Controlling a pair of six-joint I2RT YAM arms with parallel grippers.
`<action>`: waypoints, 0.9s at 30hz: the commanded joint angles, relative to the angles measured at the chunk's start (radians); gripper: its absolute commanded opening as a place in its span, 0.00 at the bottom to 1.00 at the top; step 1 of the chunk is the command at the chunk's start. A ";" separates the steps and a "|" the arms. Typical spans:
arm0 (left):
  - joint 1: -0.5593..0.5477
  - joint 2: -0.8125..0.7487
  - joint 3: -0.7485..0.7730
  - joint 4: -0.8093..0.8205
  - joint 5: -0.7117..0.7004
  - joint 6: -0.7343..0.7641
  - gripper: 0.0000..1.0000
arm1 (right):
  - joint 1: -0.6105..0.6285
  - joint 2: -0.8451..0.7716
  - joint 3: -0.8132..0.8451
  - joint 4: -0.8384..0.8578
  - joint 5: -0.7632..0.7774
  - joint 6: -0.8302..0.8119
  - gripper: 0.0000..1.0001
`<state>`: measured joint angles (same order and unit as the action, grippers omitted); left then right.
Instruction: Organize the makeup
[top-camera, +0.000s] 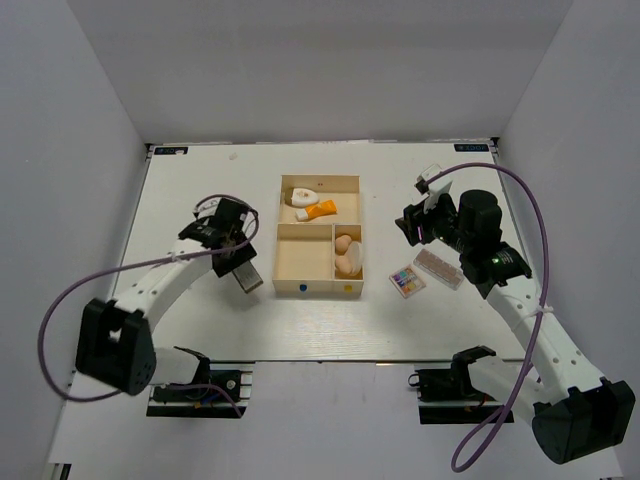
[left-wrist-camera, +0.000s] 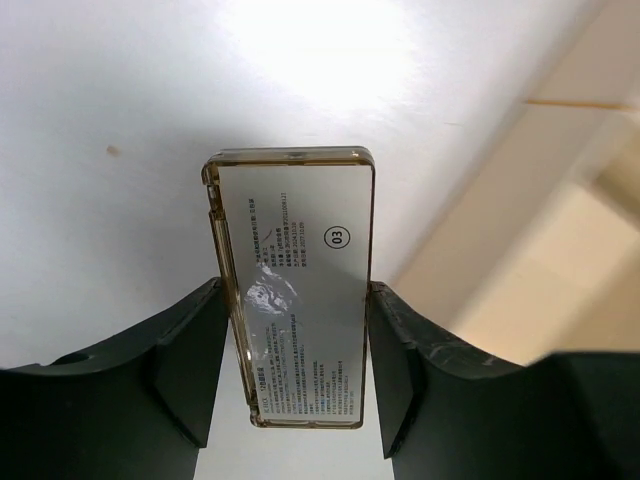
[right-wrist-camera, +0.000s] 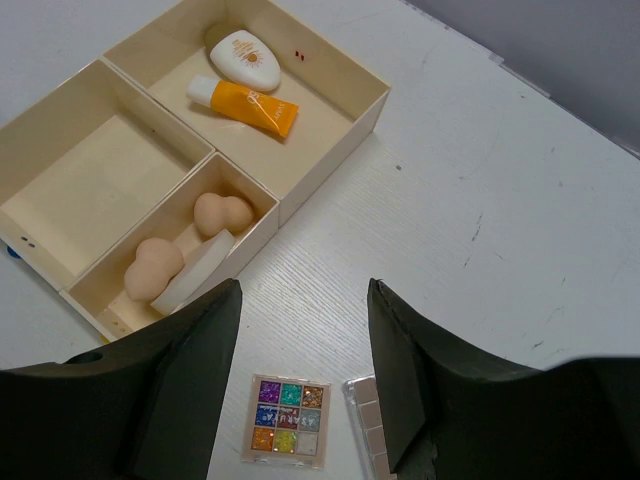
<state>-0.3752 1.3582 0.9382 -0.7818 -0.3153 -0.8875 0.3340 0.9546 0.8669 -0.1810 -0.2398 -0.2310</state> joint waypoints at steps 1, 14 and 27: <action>-0.002 -0.160 0.021 0.080 0.086 0.177 0.34 | -0.004 -0.014 -0.006 0.025 -0.009 0.012 0.60; -0.083 0.073 0.220 0.294 0.483 0.366 0.29 | -0.009 -0.005 -0.017 0.029 0.028 0.004 0.59; -0.166 0.225 0.241 0.317 0.349 0.315 0.65 | -0.018 0.015 -0.022 0.034 0.036 0.001 0.60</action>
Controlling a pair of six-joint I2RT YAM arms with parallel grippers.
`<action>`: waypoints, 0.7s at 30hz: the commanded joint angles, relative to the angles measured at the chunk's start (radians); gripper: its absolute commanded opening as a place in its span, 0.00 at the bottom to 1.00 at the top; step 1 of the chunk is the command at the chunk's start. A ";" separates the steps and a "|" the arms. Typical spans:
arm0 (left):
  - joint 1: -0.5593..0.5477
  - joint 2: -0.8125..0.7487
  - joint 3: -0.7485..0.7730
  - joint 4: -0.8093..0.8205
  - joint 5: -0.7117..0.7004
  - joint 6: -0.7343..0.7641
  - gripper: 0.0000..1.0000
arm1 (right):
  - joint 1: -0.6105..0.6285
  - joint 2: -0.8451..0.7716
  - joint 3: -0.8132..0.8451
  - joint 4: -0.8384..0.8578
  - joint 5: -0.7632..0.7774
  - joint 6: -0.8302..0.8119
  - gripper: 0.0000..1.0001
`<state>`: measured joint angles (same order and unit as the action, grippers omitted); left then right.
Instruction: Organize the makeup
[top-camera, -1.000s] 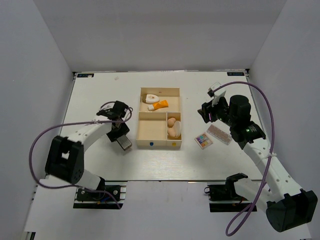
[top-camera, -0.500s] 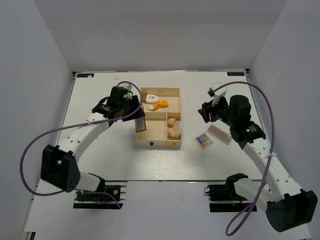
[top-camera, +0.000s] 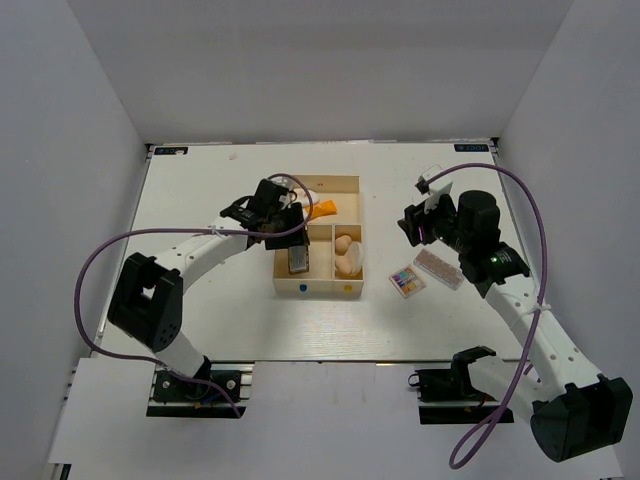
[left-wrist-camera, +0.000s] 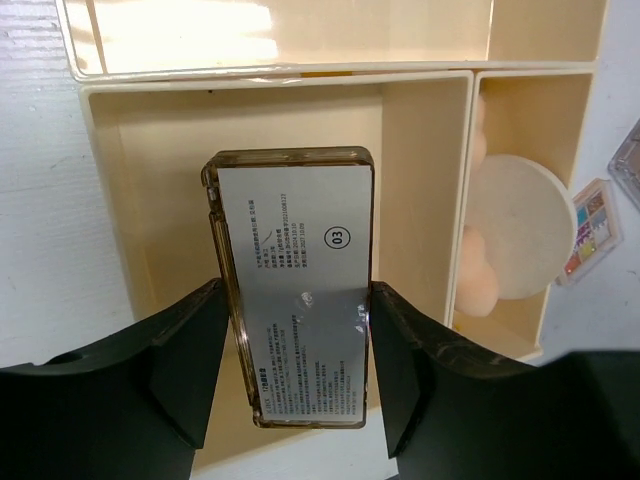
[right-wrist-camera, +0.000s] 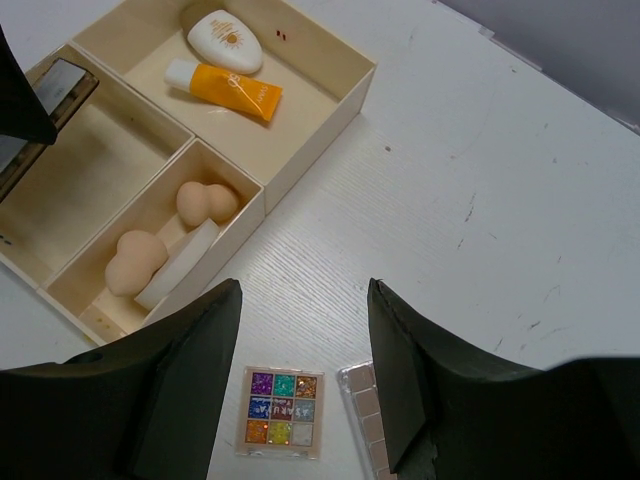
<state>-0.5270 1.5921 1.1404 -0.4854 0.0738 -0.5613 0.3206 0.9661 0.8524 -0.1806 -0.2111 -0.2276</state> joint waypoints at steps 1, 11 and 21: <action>-0.014 -0.009 0.041 0.012 -0.051 -0.011 0.67 | -0.006 0.005 -0.006 0.033 0.007 -0.001 0.60; -0.034 -0.015 0.090 -0.028 -0.094 0.003 0.79 | -0.015 0.025 0.003 0.001 -0.002 -0.015 0.61; -0.034 -0.349 -0.038 0.025 0.115 0.280 0.93 | -0.041 0.166 0.017 -0.196 0.194 -0.182 0.77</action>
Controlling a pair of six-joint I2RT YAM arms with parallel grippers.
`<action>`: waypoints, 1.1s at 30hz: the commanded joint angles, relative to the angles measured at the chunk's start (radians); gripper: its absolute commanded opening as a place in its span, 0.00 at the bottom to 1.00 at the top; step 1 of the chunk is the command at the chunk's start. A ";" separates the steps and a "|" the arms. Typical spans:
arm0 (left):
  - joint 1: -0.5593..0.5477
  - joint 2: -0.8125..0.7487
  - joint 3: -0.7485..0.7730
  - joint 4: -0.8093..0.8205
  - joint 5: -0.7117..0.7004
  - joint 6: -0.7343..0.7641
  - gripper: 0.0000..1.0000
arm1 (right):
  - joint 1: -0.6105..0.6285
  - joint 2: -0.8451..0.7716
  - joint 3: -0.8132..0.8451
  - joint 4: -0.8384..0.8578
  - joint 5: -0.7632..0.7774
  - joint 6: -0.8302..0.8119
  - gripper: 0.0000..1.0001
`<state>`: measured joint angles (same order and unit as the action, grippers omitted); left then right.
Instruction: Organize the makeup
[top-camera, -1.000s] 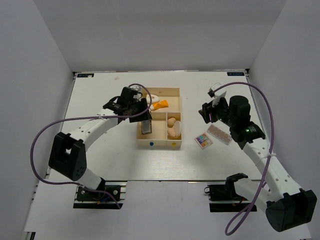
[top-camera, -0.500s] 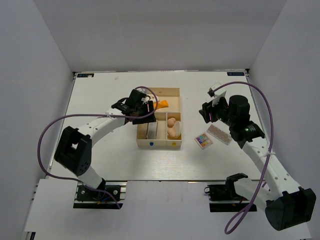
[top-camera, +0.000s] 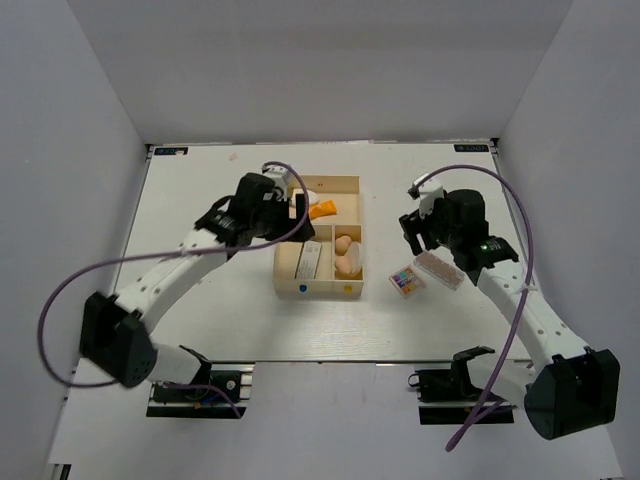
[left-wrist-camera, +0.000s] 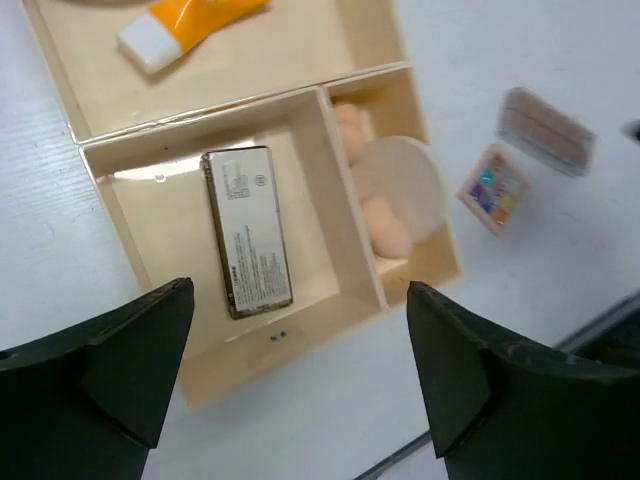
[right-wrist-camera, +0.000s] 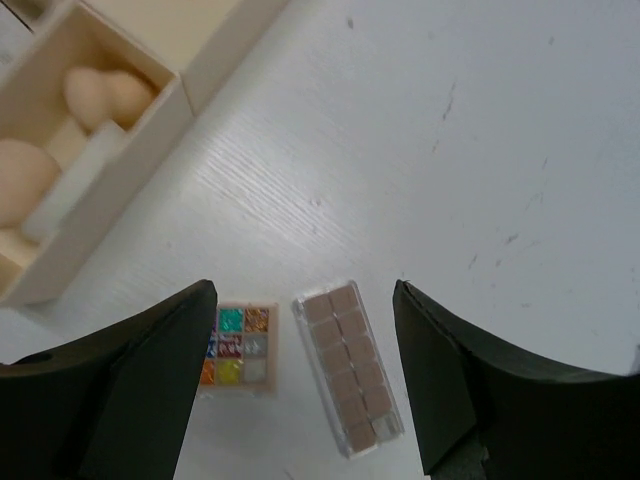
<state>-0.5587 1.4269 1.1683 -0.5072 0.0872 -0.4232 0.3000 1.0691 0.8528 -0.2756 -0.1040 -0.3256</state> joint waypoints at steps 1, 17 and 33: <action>-0.003 -0.263 -0.097 0.059 0.097 0.155 0.98 | -0.025 0.086 0.018 -0.118 0.099 -0.101 0.78; 0.000 -0.563 -0.315 0.173 0.166 0.202 0.98 | -0.157 0.379 -0.011 -0.197 0.059 -0.345 0.72; 0.000 -0.560 -0.326 0.182 0.180 0.201 0.98 | -0.199 0.575 0.000 -0.149 0.055 -0.409 0.68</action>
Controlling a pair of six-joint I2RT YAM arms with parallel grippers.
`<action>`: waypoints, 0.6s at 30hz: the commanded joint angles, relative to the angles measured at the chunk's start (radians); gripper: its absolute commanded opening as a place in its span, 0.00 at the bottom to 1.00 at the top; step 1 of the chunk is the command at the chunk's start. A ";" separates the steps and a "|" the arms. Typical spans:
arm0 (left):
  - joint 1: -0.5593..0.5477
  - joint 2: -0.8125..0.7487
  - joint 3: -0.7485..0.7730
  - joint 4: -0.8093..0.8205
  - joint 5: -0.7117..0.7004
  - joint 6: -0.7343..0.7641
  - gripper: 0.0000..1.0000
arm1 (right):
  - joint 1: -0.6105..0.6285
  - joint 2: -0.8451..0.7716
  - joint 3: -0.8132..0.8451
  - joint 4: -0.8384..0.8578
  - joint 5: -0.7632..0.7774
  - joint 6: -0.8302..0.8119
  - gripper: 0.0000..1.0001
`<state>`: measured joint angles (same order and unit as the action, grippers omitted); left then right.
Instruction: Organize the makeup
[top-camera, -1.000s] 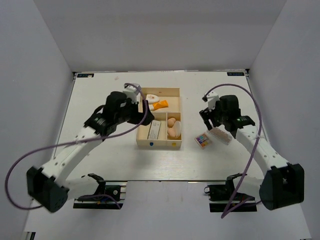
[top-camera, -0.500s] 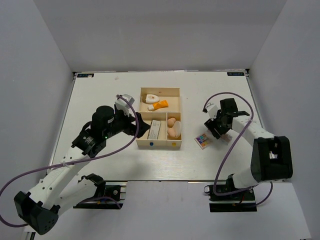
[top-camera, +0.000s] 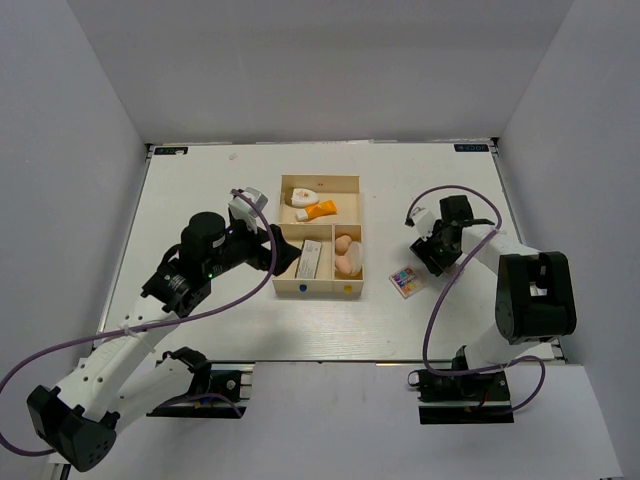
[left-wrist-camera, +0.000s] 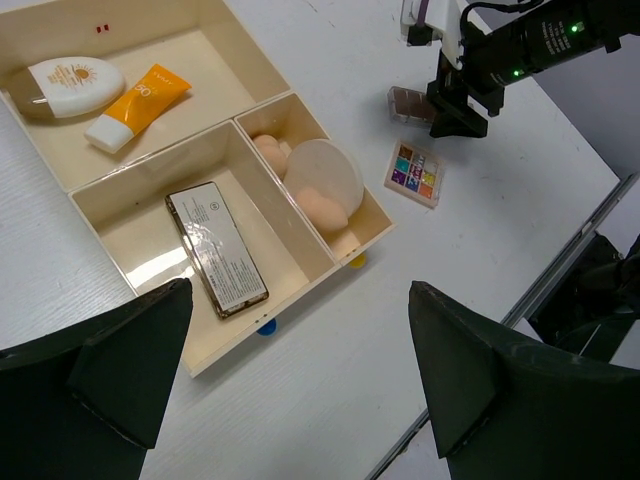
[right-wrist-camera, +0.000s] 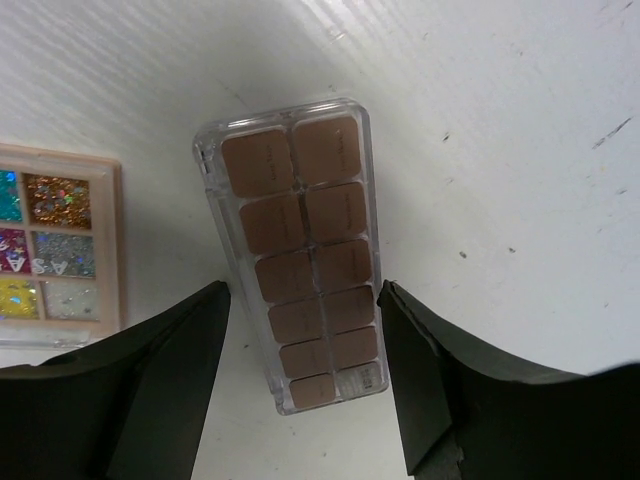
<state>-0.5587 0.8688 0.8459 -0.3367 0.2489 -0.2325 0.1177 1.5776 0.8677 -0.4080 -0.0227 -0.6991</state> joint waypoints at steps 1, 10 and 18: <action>0.000 -0.002 -0.004 0.010 0.018 0.010 0.98 | -0.019 0.079 -0.012 -0.028 -0.031 -0.040 0.67; 0.000 -0.002 -0.005 0.013 0.020 0.010 0.98 | -0.052 0.009 -0.022 -0.009 -0.042 -0.059 0.85; 0.000 0.002 -0.007 0.013 0.016 0.010 0.98 | -0.064 -0.057 -0.021 0.001 -0.049 -0.071 0.87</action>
<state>-0.5583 0.8749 0.8459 -0.3355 0.2516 -0.2325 0.0597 1.5452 0.8520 -0.3981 -0.0559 -0.7479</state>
